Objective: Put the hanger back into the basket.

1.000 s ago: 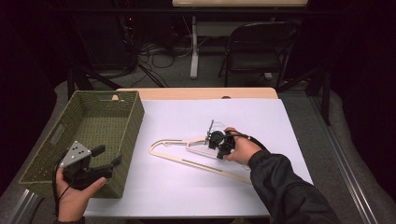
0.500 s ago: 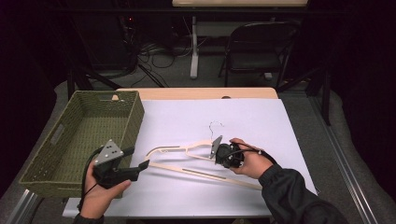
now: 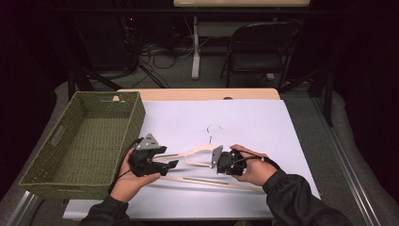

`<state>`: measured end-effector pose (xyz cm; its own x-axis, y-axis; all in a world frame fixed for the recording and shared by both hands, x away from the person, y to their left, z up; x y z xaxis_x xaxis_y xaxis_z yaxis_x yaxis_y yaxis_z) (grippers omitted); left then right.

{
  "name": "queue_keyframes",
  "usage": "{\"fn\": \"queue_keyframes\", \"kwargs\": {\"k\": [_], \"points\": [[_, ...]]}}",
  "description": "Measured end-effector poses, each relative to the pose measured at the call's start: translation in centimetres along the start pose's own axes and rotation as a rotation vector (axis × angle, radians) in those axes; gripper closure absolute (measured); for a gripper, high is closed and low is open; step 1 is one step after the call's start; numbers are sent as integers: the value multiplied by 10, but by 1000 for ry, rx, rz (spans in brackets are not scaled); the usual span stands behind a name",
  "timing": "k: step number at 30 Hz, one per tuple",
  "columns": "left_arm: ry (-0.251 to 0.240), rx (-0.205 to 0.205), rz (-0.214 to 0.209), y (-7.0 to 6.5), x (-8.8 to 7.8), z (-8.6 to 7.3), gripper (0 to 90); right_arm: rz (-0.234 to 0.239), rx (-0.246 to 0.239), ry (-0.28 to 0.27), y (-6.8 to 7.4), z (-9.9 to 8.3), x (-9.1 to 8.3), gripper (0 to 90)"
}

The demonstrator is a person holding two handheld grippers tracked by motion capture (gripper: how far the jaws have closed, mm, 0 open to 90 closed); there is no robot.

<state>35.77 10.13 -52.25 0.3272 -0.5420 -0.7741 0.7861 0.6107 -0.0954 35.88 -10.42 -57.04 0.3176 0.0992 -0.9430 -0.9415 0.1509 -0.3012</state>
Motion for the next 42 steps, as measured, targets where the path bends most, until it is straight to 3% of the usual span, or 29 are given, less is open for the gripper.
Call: {"fn": "queue_keyframes", "kwargs": {"k": [13, 15, 19, 24, 30, 35, 42], "points": [[134, -14, -112, 4, 56, 8, 349, -4, -47, 47, 5, 1, 4, 855], [144, 0, -109, 3, 61, 9, 390, -21, -50, 19, 5, 4, 7, 855], [175, 24, -107, 1, 71, 10, 475, -22, -59, 16, 6, 5, 7, 855], [224, 27, -105, 1, 81, 7, 567, -26, -70, 25, 8, 5, 7, 854], [267, 32, -67, 5, 84, 2, 714, -36, -92, 37, 10, 6, 9, 854], [275, 69, -36, 3, 83, 2, 741, -40, -95, 40, 11, 7, 11, 854], [277, 112, -23, 2, 82, 1, 761, -27, -91, 40, 11, 8, 13, 850]]}}
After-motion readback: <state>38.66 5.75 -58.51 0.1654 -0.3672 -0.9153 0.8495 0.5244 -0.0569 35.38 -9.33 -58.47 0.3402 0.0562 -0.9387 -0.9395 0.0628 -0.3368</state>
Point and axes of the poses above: each handheld gripper's, and its own axes: x roughly forward along the jaws, z roughly out of its top, y roughly to its left, the point moved 8 cm from there along x, roughly forward along the jaws, and after that the axes turned 9 degrees about y, right-handed, at the moved point
